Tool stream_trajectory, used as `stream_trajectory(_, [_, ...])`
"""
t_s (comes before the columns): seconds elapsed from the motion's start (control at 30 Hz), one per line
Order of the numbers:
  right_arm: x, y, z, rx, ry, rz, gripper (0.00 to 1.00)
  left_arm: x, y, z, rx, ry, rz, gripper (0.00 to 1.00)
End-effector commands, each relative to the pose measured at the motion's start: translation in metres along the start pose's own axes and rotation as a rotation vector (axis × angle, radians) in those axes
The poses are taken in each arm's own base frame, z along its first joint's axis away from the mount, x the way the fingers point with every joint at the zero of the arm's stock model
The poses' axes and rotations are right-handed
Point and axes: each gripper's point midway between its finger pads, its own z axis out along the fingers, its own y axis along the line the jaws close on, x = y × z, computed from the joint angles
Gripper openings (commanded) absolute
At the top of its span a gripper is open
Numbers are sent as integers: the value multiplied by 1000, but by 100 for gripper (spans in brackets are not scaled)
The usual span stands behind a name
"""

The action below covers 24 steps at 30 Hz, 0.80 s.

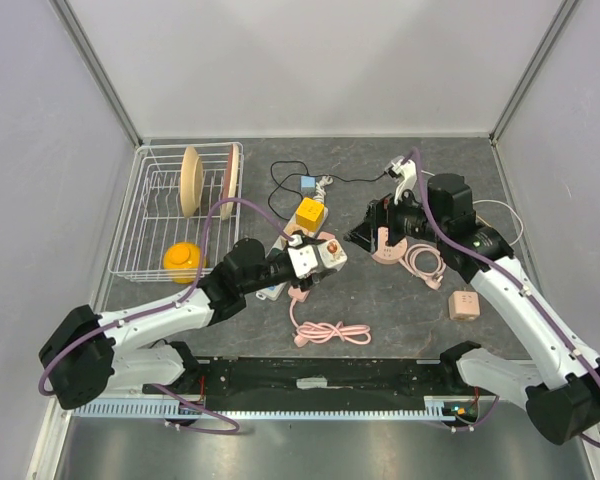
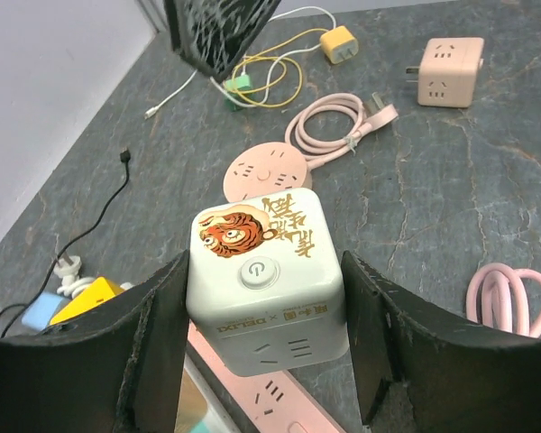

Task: Insert the plug
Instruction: Adjust the plug.

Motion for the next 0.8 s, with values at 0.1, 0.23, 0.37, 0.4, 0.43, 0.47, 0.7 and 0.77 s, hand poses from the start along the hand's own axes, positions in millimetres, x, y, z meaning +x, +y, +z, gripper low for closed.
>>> stream_trajectory(0.1, [6,-11,-3,93,75,29,98,-47,2,8,50,-170,160,19])
stream_trajectory(0.23, [10,-1,1,68,93,29,98,-48,1,13,64,-172,156,18])
stream_trajectory(0.37, [15,4,8,85,108,45,98,-48,-2,17,81,-173,146,18])
stream_trajectory(0.4, [15,6,10,88,107,63,98,-48,-1,18,79,-171,145,17])
stream_trajectory(0.43, [17,7,13,92,116,71,98,-49,0,19,73,-173,148,17])
stream_trajectory(0.47, [16,8,14,103,115,79,98,-48,-1,21,75,-171,147,17])
stream_trajectory(0.7, [32,12,34,204,153,142,98,-49,-3,25,79,-178,132,17])
stream_trajectory(0.77, [38,11,39,236,162,169,98,-49,-4,25,82,-179,132,17])
